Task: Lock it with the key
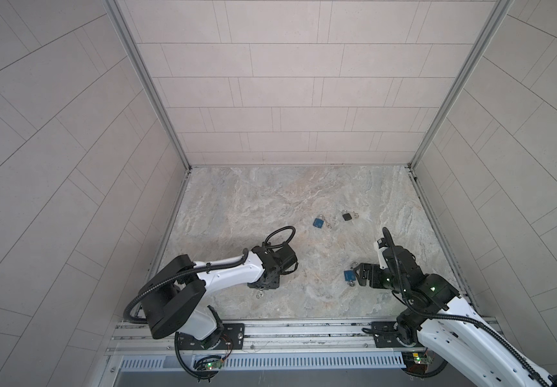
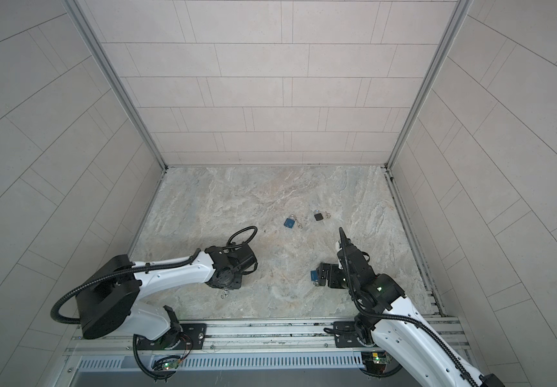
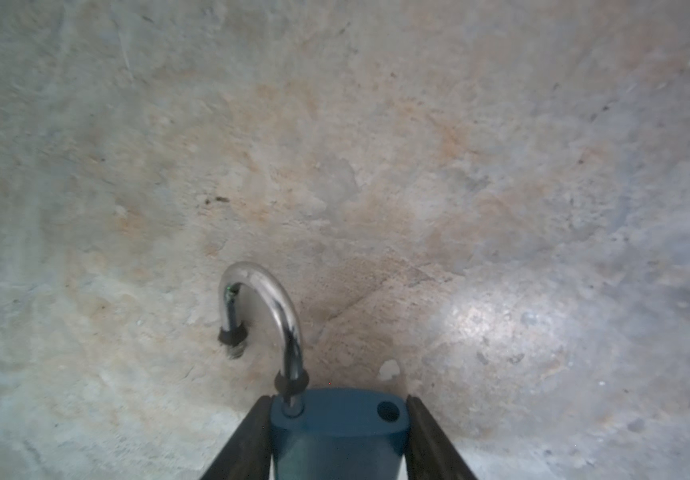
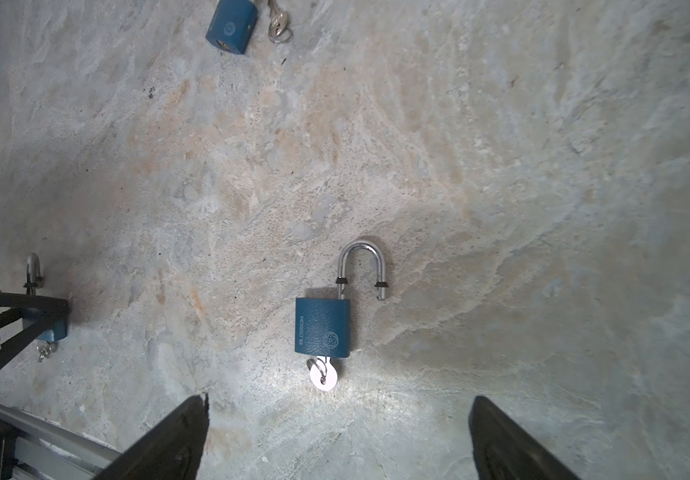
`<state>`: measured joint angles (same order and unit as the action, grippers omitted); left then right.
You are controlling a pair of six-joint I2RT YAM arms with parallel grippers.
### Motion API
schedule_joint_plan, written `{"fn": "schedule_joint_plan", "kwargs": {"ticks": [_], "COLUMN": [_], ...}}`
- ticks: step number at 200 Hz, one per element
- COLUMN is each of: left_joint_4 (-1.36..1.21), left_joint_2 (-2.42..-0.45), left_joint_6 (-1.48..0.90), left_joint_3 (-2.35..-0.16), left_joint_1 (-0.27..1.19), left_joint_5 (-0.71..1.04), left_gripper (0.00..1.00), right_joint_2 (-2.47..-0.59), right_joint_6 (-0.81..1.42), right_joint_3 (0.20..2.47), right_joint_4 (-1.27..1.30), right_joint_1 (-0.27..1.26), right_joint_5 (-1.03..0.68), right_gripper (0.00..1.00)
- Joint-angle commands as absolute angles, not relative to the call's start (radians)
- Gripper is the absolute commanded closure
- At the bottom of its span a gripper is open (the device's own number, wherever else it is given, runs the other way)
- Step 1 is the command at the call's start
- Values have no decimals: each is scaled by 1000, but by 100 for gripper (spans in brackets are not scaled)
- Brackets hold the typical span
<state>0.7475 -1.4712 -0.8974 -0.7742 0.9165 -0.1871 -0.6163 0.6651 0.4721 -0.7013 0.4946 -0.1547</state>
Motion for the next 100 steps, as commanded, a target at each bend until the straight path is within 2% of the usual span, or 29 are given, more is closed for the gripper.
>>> {"fn": "schedule_joint_plan", "kwargs": {"ticks": [1,41,100], "left_joint_4": [832,842,787], "left_joint_2": [-1455,-1469,-1514], "left_joint_6": [-898,-918,-928], "left_joint_3": [-852,-920,-904], "left_joint_1": [914,912,911], "left_joint_5": [-250,-259,-247], "left_gripper": [52,57,64], "right_joint_2": [-656,-693,-696], "right_joint_6": [702,817,839], "right_joint_3": [468,449,444], "right_joint_4": [-598,-424,-390], "right_joint_1": [497,555,589], "right_joint_5": [-217,-243,-222], "right_gripper": [2,3,3]}}
